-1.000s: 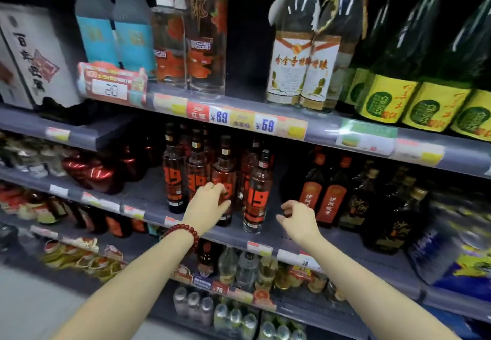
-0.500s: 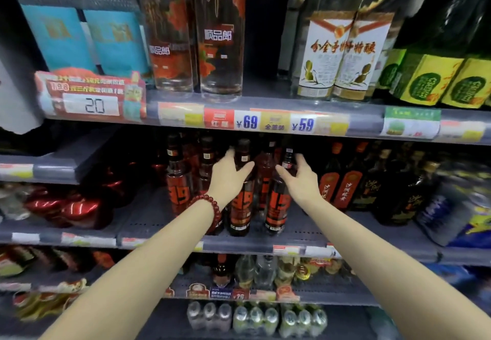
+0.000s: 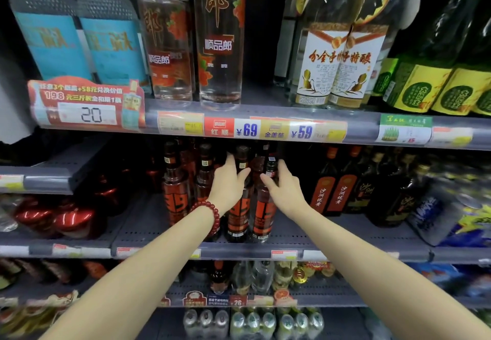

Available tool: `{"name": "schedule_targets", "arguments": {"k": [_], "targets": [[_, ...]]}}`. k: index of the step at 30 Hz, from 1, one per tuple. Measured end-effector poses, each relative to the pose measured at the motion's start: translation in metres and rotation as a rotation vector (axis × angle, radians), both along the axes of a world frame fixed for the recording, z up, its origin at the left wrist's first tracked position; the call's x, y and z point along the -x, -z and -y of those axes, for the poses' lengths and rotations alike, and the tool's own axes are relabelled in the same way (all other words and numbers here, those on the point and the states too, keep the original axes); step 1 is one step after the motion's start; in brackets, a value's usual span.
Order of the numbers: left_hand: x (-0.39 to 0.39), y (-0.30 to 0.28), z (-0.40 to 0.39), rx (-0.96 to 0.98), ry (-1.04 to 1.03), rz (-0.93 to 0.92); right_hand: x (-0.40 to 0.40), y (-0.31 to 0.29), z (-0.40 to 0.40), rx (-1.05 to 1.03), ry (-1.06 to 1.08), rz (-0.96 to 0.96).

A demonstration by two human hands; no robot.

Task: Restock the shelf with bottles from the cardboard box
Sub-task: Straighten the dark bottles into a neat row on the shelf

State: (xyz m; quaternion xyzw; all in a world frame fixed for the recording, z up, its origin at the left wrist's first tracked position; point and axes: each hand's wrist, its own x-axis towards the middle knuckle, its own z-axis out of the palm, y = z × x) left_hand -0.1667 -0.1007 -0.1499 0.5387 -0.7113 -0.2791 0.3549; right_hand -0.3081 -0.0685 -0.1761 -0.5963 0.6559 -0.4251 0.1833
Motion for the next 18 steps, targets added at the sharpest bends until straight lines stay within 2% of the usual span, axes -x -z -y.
{"name": "schedule_targets", "arguments": {"k": [6, 12, 18], "targets": [[-0.011, 0.01, 0.01, 0.031, 0.083, 0.066, 0.006, -0.002, -0.001, -0.036, -0.051, -0.018], [-0.01, 0.017, 0.004, 0.11, 0.066, 0.004, 0.006, 0.001, -0.006, -0.02, 0.0, -0.001], [-0.01, 0.019, 0.005, 0.07, 0.108, -0.014, 0.002, 0.005, -0.009, -0.029, 0.063, 0.079]]}}
